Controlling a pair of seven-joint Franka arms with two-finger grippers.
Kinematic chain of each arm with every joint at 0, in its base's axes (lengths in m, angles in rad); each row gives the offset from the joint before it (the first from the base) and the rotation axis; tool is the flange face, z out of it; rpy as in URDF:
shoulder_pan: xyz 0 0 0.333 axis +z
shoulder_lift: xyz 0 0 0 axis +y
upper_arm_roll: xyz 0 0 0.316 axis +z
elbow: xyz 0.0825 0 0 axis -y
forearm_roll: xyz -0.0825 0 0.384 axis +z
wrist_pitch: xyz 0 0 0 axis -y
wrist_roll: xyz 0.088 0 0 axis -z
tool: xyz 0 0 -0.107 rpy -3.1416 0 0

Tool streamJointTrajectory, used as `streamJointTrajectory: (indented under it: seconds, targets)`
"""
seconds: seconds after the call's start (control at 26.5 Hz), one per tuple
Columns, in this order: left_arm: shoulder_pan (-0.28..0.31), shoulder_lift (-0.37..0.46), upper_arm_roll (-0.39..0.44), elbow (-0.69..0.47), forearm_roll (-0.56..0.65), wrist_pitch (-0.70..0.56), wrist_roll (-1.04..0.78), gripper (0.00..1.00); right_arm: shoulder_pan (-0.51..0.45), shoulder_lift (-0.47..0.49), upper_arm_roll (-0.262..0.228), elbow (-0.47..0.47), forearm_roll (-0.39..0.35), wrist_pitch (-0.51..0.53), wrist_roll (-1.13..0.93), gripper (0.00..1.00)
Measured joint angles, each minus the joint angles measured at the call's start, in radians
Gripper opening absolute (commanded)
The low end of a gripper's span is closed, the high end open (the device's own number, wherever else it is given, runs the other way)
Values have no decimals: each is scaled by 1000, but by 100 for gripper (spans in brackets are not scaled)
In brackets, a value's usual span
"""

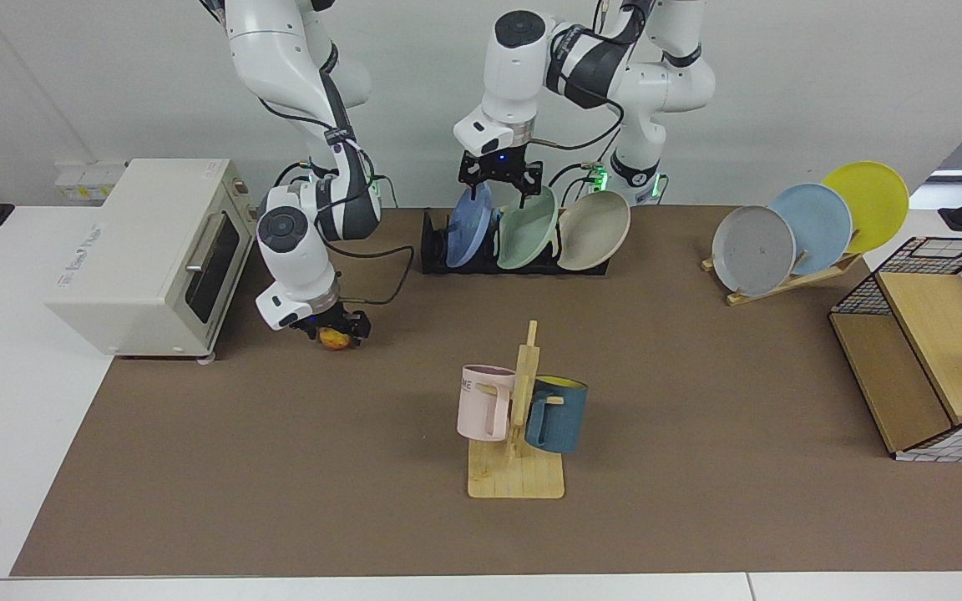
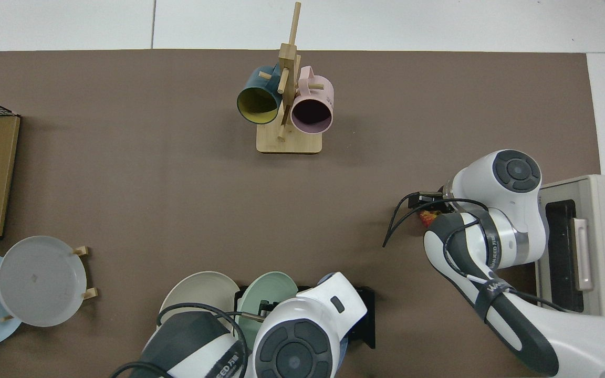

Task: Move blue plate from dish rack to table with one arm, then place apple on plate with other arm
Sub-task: 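Grasp the red apple with the right gripper while the left gripper grips the plate, then lift the blue plate up out of the dish rack with the left gripper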

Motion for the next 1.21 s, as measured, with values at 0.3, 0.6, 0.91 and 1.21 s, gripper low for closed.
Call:
streamJointTrajectory:
  seconds: [0.3, 0.6, 0.91, 1.21]
  targets:
    - [0, 19, -40, -52, -6, 60, -39, 21, 0, 7, 0, 1, 0, 10, 0, 0]
    - [0, 19, -40, -52, -15, 60, -58, 3, 0, -24, 0, 36, 0, -6, 0, 0]
    - [0, 17, -42, -38, -15, 20, -68, 0, -4, -117, -4, 159, -1, -203, 0, 0]
    - [-1, 3, -45, 32, -15, -103, -93, 0, -3, -164, -4, 251, -1, -316, 0, 0]
